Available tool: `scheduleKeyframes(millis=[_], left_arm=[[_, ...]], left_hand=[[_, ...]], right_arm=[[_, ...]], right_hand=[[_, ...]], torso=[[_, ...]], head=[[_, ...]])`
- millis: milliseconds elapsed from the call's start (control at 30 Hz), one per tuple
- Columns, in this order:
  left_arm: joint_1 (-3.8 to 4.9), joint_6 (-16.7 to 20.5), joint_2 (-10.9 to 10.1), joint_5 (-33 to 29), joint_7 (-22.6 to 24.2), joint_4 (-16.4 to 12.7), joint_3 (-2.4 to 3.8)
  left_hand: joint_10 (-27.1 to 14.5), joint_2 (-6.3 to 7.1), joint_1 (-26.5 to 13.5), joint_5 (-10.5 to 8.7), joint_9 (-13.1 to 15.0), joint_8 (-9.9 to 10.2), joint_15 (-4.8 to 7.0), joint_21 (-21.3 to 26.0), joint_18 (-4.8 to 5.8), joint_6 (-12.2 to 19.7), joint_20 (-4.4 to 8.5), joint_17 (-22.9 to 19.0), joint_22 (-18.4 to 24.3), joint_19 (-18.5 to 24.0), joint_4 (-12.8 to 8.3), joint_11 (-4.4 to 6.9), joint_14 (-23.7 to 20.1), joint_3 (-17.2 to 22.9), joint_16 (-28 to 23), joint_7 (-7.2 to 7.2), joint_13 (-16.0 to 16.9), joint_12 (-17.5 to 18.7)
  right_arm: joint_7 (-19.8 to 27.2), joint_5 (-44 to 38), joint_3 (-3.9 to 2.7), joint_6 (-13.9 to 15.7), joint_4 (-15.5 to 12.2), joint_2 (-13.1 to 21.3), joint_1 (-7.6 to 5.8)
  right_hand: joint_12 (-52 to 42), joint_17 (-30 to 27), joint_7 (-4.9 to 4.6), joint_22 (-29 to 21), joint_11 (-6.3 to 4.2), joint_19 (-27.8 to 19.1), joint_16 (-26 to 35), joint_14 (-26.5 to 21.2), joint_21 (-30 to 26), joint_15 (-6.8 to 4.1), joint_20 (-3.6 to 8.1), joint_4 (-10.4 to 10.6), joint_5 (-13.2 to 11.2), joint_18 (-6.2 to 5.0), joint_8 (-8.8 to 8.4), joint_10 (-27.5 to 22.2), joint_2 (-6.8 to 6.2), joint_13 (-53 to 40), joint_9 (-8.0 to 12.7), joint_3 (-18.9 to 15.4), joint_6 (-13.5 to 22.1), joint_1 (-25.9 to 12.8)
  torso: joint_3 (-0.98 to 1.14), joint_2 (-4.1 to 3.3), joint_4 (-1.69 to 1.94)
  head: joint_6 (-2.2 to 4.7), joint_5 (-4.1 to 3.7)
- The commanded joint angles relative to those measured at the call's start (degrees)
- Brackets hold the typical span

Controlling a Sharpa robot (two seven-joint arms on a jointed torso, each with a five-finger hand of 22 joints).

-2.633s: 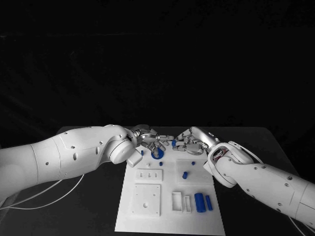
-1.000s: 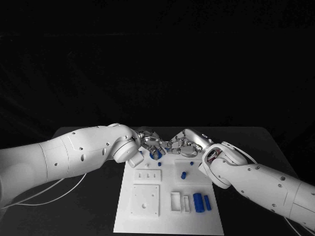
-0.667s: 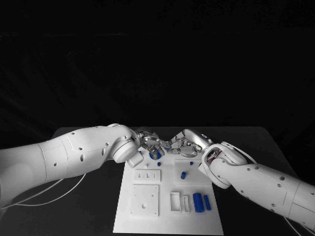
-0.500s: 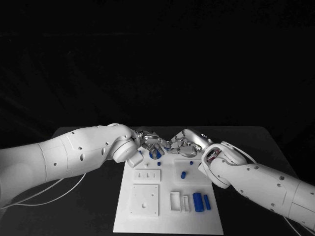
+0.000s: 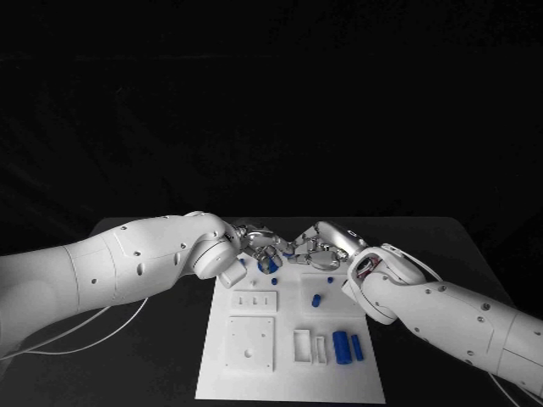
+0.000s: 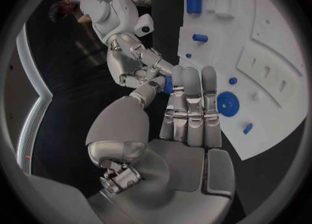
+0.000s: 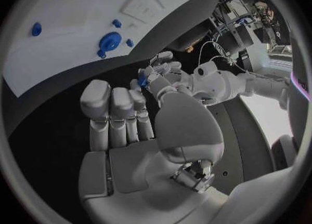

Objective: Assemble the parts on the task board

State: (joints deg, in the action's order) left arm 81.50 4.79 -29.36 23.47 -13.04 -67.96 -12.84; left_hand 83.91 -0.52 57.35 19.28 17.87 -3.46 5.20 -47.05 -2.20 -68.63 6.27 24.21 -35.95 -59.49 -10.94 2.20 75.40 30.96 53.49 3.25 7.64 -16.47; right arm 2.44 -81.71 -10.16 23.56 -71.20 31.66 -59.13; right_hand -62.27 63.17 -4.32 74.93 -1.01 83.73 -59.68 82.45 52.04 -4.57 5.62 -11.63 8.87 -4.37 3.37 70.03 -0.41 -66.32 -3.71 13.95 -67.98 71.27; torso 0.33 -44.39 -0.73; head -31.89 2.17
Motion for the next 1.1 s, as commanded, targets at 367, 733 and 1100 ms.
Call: scheduleKeyframes(millis=[367, 733, 1100], left_arm=[[0.05, -0.5, -0.2, 1.5, 0.9, -0.3, 0.05], [-0.14, 2.1, -1.9, 4.0, 0.5, -1.5, -0.01], [-1.03, 6.4, -5.0, 13.7, -2.6, -5.1, -0.74]], left_hand=[[2.7, -0.43, 0.7, -2.31, 25.9, -0.3, 0.77, -1.1, 0.63, -4.3, 0.72, 0.4, -1.3, -0.3, 0.1, 0.93, 0.5, -0.6, 2.5, -3.51, 1.2, -2.3], [2.9, 0.52, 2.7, -4.42, 14.8, -0.4, 2.08, -4.7, 0.67, -8.2, 1.99, 4.7, -4.3, -1.3, 0.9, 2.28, 2.2, -2.5, 7.8, -4.32, 3.9, -10.5], [2.9, 1.34, 2.0, -2.31, 19.6, -0.7, 2.98, -7.4, 0.71, -11.0, 2.80, 8.5, -6.8, -1.6, 1.1, 3.10, 3.4, -2.6, 12.3, -5.51, 5.3, -17.9]], right_arm=[[-1.4, -0.5, -0.04, 0.5, 0.1, 1.1, 0.35], [-1.1, 0.0, -0.97, -1.3, -4.1, 5.9, 1.07], [-1.4, 3.5, -9.66, -0.1, -6.4, 10.1, 3.63]], right_hand=[[0.6, -0.3, -0.06, 6.4, 0.22, 0.9, 0.7, 0.4, -0.2, 0.10, -0.10, 0.7, 1.3, -0.03, 0.19, -0.2, -1.51, 0.4, 0.0, -0.6, 1.1, -0.9], [1.3, -1.2, -0.19, 6.2, 0.44, 0.8, 1.7, 0.1, -1.8, 0.29, -0.33, 3.6, 0.4, -0.17, 0.20, -0.6, -1.29, 1.4, 0.0, -9.0, 2.0, -0.1], [1.4, -1.5, -0.17, 6.1, 0.44, 0.9, 1.7, 0.2, -2.0, 0.26, -0.30, 5.2, 0.3, -0.17, 0.20, -0.5, -1.18, 1.6, 0.0, -10.3, 2.0, -0.1]], torso=[[0.02, 0.02, -0.04], [0.07, 0.18, -0.40], [0.51, 1.31, -1.08]], head=[[-0.29, 0.21], [-0.53, 0.75], [-1.87, 1.51]])
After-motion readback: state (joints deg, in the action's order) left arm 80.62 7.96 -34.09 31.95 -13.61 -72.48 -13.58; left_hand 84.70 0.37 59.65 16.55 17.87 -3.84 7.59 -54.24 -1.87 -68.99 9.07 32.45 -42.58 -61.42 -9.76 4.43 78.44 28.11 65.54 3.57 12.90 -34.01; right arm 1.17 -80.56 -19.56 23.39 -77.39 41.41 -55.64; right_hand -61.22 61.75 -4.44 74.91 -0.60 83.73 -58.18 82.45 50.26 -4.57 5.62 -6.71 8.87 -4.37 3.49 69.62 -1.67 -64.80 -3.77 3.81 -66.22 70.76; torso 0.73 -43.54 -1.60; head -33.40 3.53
